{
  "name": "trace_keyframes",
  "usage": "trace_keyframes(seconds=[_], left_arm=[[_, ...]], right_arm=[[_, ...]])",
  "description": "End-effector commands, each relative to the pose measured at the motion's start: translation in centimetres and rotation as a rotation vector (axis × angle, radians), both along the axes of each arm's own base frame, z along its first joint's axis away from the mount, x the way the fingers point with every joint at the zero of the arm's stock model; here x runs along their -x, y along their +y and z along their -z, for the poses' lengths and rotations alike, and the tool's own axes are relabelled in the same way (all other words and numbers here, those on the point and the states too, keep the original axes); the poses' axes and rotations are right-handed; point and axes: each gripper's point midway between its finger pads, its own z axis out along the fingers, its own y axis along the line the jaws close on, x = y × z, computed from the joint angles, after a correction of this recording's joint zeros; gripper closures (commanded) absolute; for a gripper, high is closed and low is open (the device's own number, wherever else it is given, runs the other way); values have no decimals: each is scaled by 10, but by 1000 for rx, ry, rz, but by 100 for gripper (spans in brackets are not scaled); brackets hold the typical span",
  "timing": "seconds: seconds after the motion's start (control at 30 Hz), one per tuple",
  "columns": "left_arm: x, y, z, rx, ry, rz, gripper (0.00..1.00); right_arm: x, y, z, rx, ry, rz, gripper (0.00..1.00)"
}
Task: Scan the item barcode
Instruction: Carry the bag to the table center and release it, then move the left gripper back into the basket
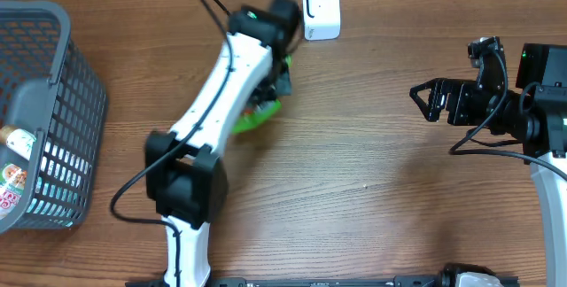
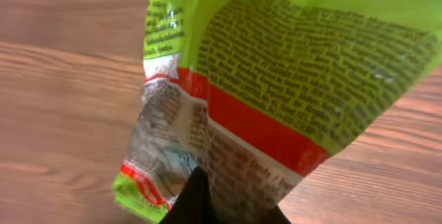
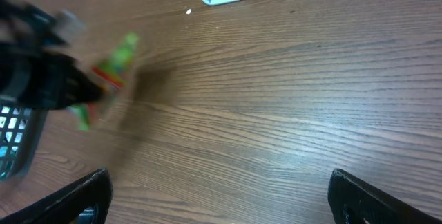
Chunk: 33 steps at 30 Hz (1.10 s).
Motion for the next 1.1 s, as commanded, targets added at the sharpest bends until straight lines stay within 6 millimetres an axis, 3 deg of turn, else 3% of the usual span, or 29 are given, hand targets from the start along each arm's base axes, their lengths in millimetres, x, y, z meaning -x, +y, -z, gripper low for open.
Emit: trace_keyframes(seconds=[0.0, 0.03, 0.07, 0.1, 0.13, 0.2, 0.3, 0.47, 0.6, 0.63, 0.67, 0.73, 0.9, 1.07], left_arm=[[11, -14, 32, 38, 47, -37, 96], [13, -17, 37, 52, 56, -35, 94], [14, -19, 41, 59, 61, -35, 85], [15, -19, 43, 64, 67, -33, 68], [17, -23, 43, 86, 79, -6, 27], [19, -31, 39, 140, 104, 54, 22], [13, -25, 17, 158, 92, 46, 22], [-26, 5, -91, 228, -140, 3, 25], [-32, 66, -171, 232, -334, -111, 22], [-32, 89, -188, 215, -384, -154, 22], [-31, 107, -202, 220, -427, -158, 14], [-22, 150, -222, 208, -493, -261, 13], [15, 264, -248, 129, -589, -525, 14], [60, 354, -239, 35, -565, -719, 15]], right_arm=[[-3, 0, -10, 10, -35, -7, 0], [-3, 0, -10, 10, -36, -7, 0], [-3, 0, -10, 10, -36, -7, 0], [-3, 0, -10, 10, -36, -7, 0], [-3, 0, -10, 10, -36, -7, 0], [-3, 0, -10, 10, -36, -7, 0], [-3, 0, -10, 10, -35, -7, 0], [-3, 0, -10, 10, -36, -7, 0], [-3, 1, -10, 9, -32, -7, 0], [-2, 1, -10, 9, -30, -7, 0], [-2, 1, -10, 9, -30, -7, 0], [-2, 1, -10, 9, -31, -7, 0], [-2, 1, -9, 9, -27, -7, 0], [1, 1, -7, 8, -12, -7, 0]])
